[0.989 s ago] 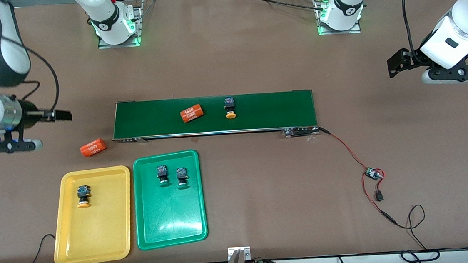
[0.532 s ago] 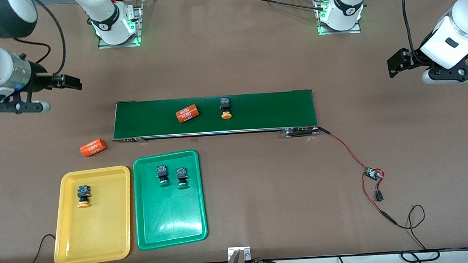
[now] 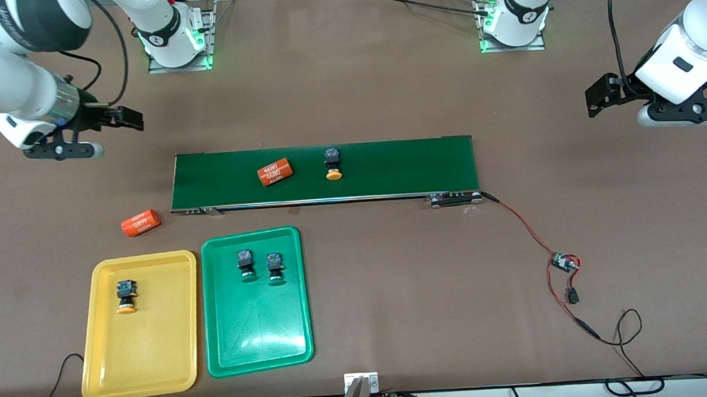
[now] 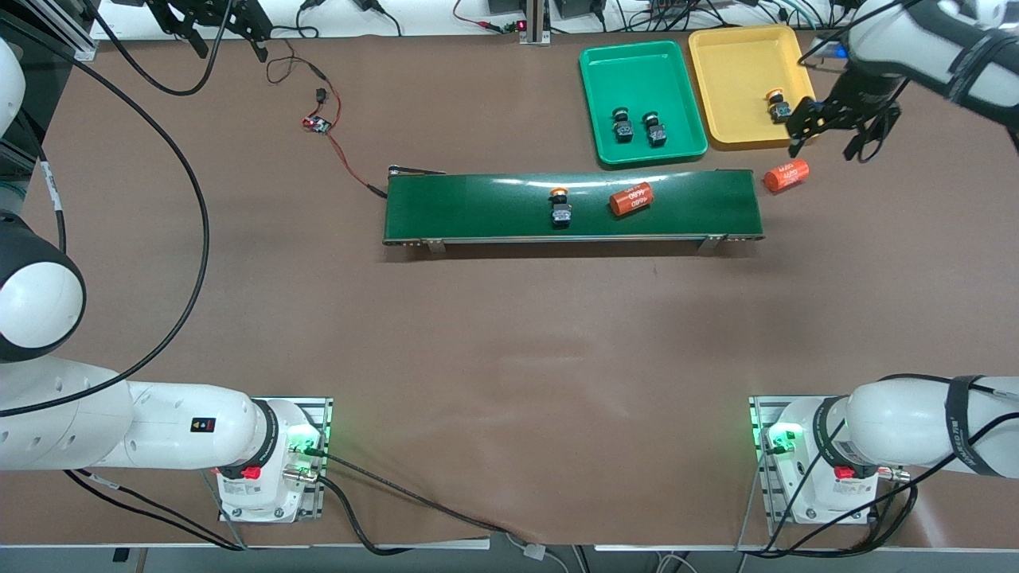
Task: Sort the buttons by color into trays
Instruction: 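Raise the right gripper and move it back over the belt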
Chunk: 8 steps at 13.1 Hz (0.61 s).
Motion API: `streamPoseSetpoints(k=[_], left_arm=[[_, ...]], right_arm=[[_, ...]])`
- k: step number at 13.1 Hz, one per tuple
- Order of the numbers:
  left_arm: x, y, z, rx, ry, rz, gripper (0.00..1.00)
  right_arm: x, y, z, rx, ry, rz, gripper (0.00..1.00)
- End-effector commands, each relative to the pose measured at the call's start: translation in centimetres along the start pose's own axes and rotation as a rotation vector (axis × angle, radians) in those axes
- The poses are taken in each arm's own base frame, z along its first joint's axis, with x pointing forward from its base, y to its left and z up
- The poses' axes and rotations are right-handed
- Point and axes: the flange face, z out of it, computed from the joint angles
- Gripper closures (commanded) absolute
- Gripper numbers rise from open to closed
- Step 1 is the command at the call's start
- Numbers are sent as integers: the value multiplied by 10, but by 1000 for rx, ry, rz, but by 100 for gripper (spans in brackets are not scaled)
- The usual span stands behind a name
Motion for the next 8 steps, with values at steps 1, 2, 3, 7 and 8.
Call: streamPoseSetpoints(k=[1,2,3,7,8], left_arm=[[1,0,-6,-14,-5,3,0],[1,0,-6,-14,-5,3,0],[1,0,-6,-14,-5,3,0],[1,-1,-6,-15,-5,3,0],[1,-1,-6,-15,-5,3,0]], right_arm=[[-3,-24,18,6,36,-28,0],[-2,-37,23,4,41,-28,0],[0,-54,29,1,53,-12,0],[9,-119,61,7,106,12,0],[12,-132,70,7,105,42,0]])
